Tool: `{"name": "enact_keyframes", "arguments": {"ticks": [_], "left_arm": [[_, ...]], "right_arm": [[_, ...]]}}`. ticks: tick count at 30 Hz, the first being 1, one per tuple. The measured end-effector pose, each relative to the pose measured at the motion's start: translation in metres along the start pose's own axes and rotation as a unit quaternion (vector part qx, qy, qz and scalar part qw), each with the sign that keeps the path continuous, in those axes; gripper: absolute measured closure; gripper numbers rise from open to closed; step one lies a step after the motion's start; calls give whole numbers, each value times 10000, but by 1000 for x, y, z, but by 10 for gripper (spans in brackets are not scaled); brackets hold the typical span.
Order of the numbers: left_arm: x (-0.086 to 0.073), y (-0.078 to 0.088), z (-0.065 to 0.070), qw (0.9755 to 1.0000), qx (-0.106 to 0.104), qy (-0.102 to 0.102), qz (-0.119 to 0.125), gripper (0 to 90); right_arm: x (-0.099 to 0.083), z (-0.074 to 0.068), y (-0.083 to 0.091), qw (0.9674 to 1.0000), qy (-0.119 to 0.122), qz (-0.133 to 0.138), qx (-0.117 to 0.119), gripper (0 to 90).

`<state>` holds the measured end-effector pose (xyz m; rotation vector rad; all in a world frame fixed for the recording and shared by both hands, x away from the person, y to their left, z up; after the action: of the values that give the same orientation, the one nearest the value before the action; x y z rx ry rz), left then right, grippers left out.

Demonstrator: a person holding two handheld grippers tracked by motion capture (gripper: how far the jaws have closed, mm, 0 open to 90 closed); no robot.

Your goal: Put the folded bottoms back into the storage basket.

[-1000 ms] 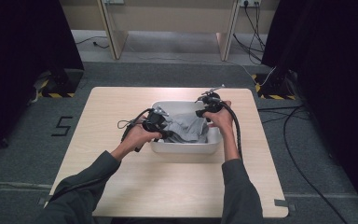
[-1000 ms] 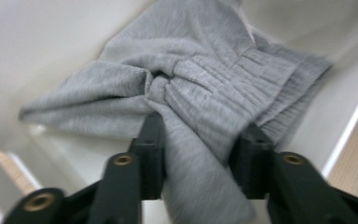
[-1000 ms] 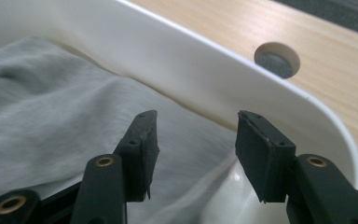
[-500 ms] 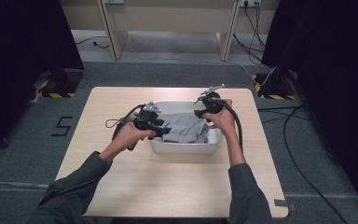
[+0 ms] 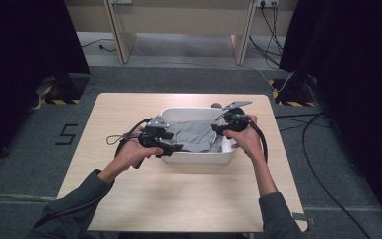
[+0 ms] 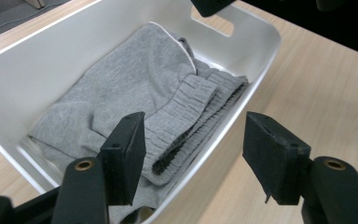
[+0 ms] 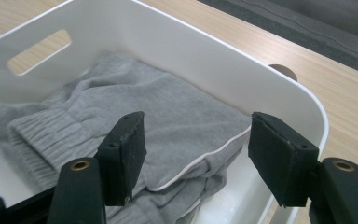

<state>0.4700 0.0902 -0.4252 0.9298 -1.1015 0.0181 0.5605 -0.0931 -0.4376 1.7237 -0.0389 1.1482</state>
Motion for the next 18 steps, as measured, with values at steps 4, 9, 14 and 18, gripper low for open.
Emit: {"name": "enact_keyframes", "arguments": {"ticks": [4, 9, 14, 18], "left_arm": [[-2, 5, 7, 10000, -56, -50, 44, 389], [-4, 10, 15, 9998, -113, -87, 113, 377], [-8, 13, 20, 9997, -174, -85, 158, 365], [-12, 17, 24, 9995, -206, -83, 213, 356]], "right_arm": [[-8, -10, 13, 9997, 58, 201, 90, 369], [-17, -19, 22, 9993, 77, 317, 193, 367], [-24, -30, 29, 9988, 65, 406, 257, 364], [-28, -39, 35, 9982, 150, 485, 325, 363]]}}
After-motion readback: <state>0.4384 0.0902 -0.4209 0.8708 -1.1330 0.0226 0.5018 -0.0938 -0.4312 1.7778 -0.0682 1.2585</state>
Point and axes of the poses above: each handheld gripper's, and its own axes: y roughly backward along the jaws, x roughly out of its top, z roughly to its right, the point moved 9 cm from there along -y, roughly forward along the jaws, and after that the axes turned 2 degrees about x, right-handed, at the moved point
